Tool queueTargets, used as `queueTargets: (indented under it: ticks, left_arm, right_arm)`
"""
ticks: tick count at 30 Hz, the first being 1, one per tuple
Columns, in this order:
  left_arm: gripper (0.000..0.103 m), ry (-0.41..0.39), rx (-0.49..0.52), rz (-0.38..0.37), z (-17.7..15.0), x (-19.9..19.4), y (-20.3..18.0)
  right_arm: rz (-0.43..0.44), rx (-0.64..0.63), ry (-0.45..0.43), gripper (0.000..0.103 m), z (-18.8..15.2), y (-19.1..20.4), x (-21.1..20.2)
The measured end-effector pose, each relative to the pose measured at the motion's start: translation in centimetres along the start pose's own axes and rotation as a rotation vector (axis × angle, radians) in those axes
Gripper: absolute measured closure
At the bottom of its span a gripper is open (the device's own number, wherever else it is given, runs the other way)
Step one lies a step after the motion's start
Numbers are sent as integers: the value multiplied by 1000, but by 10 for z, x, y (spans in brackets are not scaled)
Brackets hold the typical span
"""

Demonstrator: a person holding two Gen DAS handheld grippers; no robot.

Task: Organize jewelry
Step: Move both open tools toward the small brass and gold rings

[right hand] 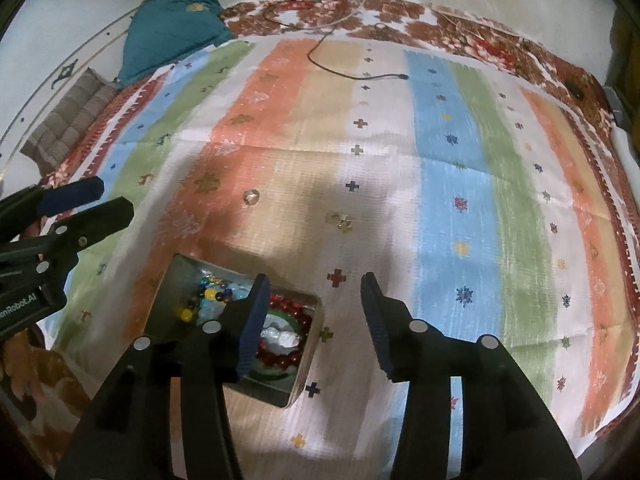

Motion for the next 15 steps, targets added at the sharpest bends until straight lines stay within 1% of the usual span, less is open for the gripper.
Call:
queueTargets:
  ticks: [3, 4, 9, 13, 15]
  left_arm:
    - [41, 12, -8, 0, 6, 9, 1]
    - [39, 19, -9, 1, 7, 12, 1]
    - [36, 52, -31, 22, 14, 31, 9]
    - [36, 90, -76, 24, 16, 49, 19]
    - [36, 105, -75, 31, 16, 55, 19]
  right_arm:
    - [-1, 3, 3, 48, 5, -3, 3]
    - [-1, 5, 6, 48, 6, -4, 5]
    - [-5, 22, 32, 48, 13, -11, 16]
    - [-9, 29, 54, 48, 17, -15, 26]
    - [-13, 35, 67, 48, 19, -18, 31]
Point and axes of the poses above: each gripper's, at about its wrist camera, not at the fingertips, and x roughly the way its jaws point, y to its left, z to its top, the point moved 9 cm from there along x, roughly the way its jaws point
